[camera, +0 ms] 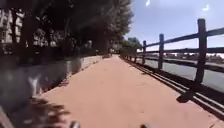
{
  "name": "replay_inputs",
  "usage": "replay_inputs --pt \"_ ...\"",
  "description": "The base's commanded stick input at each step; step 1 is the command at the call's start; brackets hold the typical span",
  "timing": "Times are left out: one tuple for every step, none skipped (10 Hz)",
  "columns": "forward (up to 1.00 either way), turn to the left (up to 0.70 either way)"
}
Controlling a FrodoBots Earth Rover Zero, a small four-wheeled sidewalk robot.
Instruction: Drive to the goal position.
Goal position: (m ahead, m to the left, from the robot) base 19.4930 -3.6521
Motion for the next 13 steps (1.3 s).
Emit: replay_inputs --pt "0.85 -0.34" --pt "0.85 -0.34" --pt "0.85 0.0" --pt "0.85 0.0" --pt "0.85 0.0" --pt "0.85 0.0" --pt "0.85 0.0" --pt "0.85 0.0" --pt "0.85 0.0" --pt "0.85 0.0" --pt "0.85 0.0" --pt "0.85 0.0" --pt "0.85 0.0"
